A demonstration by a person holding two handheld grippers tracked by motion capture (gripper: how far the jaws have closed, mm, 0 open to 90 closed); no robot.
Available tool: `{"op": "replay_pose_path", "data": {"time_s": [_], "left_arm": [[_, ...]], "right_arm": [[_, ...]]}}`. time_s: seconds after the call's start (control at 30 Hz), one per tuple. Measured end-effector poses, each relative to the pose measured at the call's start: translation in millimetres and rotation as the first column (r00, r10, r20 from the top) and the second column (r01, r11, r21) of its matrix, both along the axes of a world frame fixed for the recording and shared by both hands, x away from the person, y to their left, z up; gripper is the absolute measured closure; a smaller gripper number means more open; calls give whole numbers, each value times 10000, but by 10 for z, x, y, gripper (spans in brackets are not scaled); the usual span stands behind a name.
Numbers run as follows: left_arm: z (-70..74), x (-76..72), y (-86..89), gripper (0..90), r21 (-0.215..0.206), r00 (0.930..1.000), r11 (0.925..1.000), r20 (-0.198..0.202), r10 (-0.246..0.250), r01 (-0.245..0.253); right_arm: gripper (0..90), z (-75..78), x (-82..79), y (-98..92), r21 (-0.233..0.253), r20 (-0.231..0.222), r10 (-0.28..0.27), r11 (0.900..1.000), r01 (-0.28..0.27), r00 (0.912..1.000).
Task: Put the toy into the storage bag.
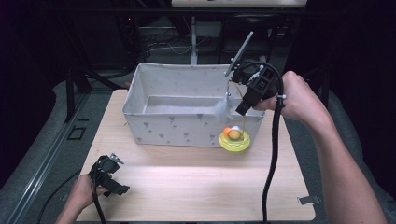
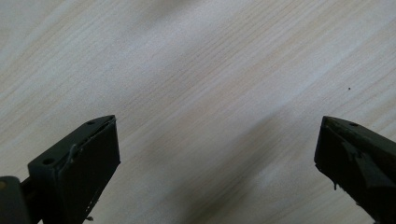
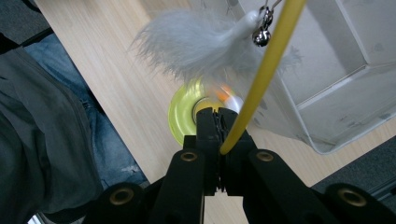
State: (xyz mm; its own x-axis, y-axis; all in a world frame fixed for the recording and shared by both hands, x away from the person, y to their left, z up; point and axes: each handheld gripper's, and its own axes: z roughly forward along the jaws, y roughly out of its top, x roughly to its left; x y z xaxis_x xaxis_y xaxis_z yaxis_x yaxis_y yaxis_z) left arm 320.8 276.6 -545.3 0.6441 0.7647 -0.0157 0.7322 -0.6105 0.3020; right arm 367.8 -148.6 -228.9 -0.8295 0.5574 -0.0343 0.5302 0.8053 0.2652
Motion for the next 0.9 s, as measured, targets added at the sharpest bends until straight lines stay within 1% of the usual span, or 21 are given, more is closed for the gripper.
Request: {"op": "replay_pose_path", "data": {"time_s": [0.13,0.17,0.23,0.3,0.37,0.4,0.57,0.6,0.67,0.73,0.8,0.9], "left_arm": [[-3,-1,-5,3,41,10000,10000,10,-31,31],[-4,-2,-12,3,33,10000,10000,9,-38,38],[-3,-3,-16,2,37,10000,10000,0,-70,70],[-1,-8,-15,2,38,10000,10000,13,-57,57],[0,-7,-14,2,50,10000,10000,-3,-50,50],[-1,-3,-13,2,55,10000,10000,9,-66,66],[2,-6,-21,2,18,9999,9999,59,-102,102],[0,-7,-21,2,16,9999,10000,47,-97,97],[-2,-4,-17,2,87,9999,9999,58,-118,117],[5,-11,-15,2,55,9999,9999,97,-98,98],[8,-12,-9,2,24,9999,10000,80,-93,93],[4,-7,-13,2,72,9999,9999,87,-99,98]], "right_arm": [[883,79,10,13,0,91,-33,10000,33,10000],[883,136,13,19,-19,163,1,10000,0,9999],[883,157,14,22,6,185,22,10000,-22,9998],[883,214,25,26,133,262,-17,9999,13,9997],[883,282,44,35,136,354,-29,9999,24,9994],[883,314,51,44,73,386,-7,10000,4,9993],[883,429,85,110,143,587,27,9999,-36,9983],[883,446,92,123,189,606,-2,9998,-10,9982],[884,479,108,145,134,629,25,9999,-33,9980],[884,517,129,157,145,612,-11,9999,2,9981],[884,557,147,165,124,692,-80,9999,71,9976],[884,614,182,158,274,666,-183,9995,165,9976]]}}
